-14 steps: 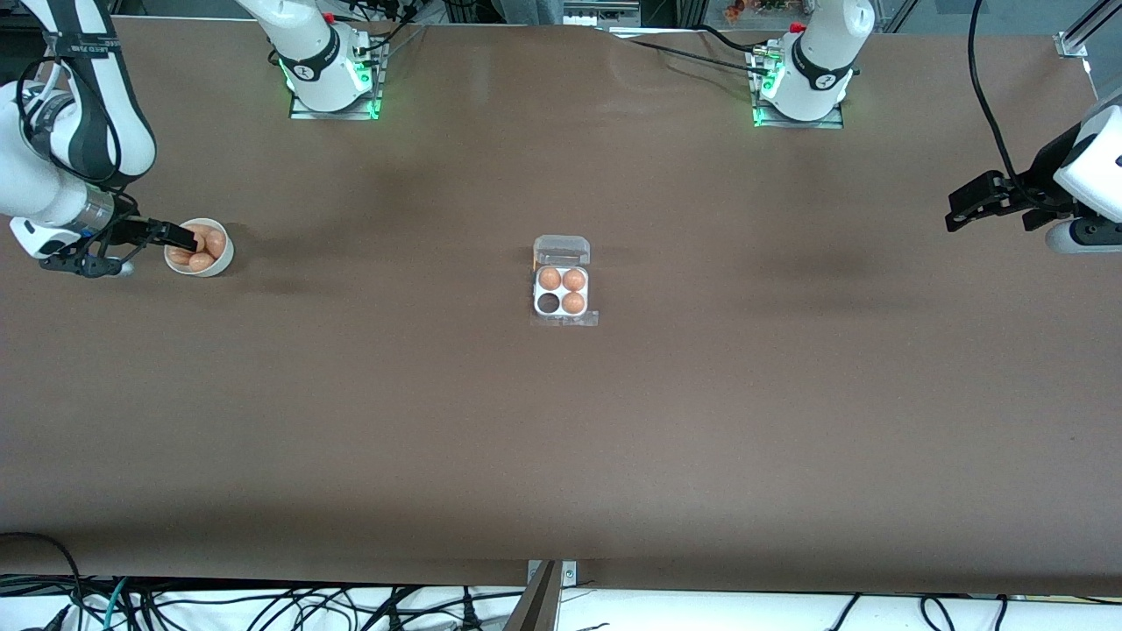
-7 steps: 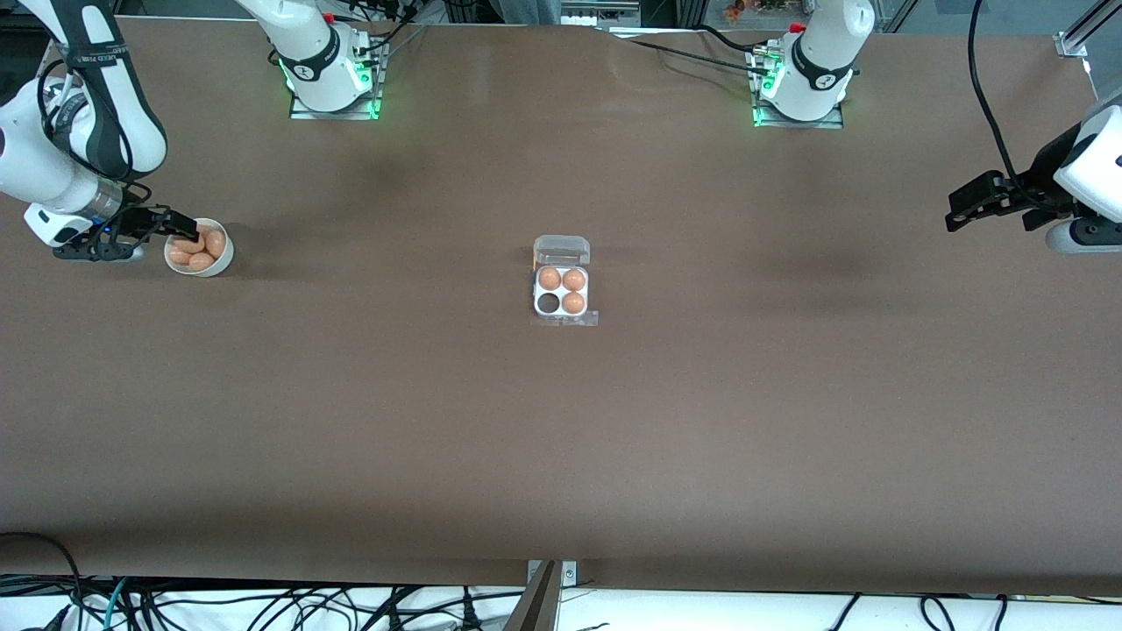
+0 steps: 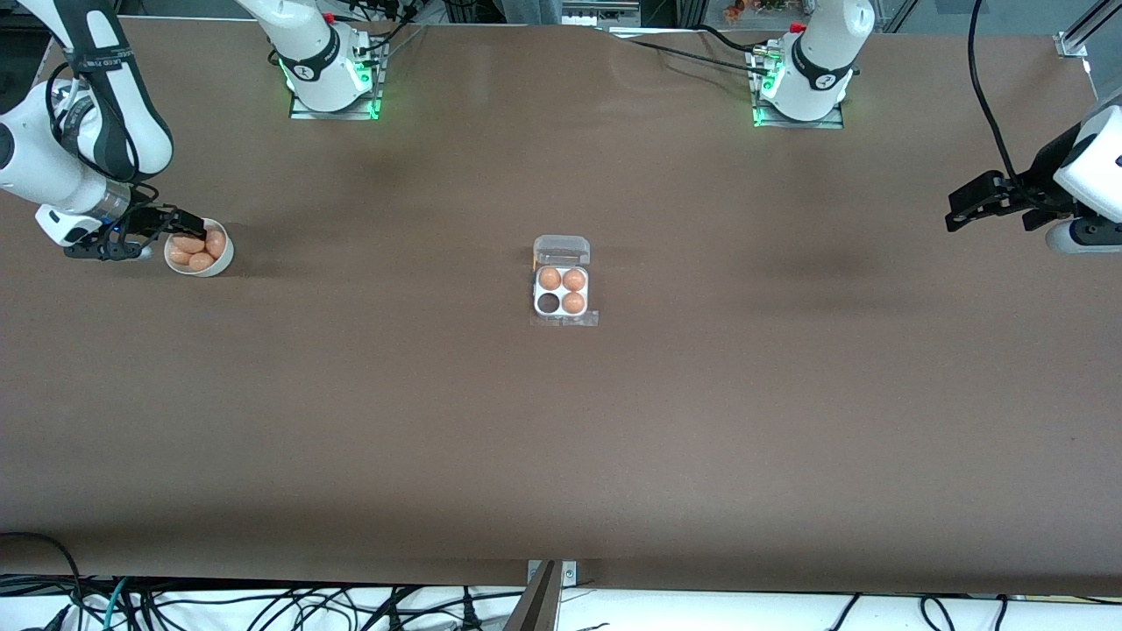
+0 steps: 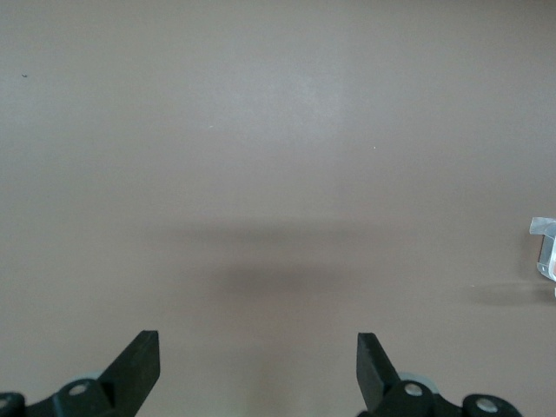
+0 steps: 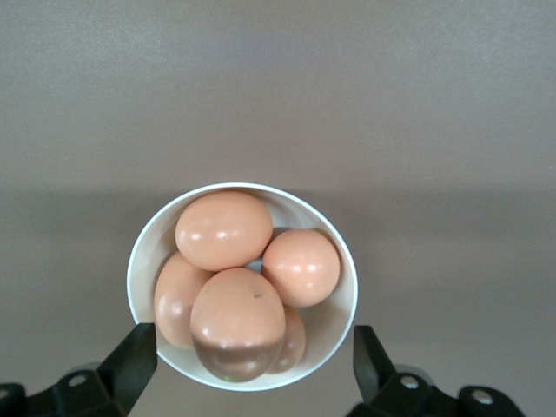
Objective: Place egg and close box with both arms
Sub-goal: 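Close the right gripper around one brown egg in the bowl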
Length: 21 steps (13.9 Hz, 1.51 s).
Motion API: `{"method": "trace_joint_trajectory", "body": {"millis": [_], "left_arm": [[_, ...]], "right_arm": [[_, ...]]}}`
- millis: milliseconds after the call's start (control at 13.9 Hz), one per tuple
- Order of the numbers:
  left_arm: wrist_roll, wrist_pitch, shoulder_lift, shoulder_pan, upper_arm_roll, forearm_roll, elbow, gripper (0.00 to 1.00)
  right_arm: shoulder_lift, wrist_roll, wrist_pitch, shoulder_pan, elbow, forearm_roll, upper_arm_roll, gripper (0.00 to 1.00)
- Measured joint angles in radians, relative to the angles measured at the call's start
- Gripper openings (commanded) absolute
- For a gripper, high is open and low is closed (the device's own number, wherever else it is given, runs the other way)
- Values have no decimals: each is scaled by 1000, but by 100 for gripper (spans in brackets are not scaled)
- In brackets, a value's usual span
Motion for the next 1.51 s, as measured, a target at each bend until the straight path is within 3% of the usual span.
{"method": "trace_joint_trajectory", "body": {"millis": [215,287,932,1506], "left_arm": [[0,0,0,0,0,0,0,100],[0,0,0,0,0,0,0,100],[0,0,0,0,0,0,0,100],[0,0,0,0,0,0,0,100]], "right_arm": [[7,0,0,0,0,4,0,62],[9,0,0,0,0,7,0,58],[17,-2,0,0,0,78,1,42],[16,-2,-20,4,16,85,21,42]]}}
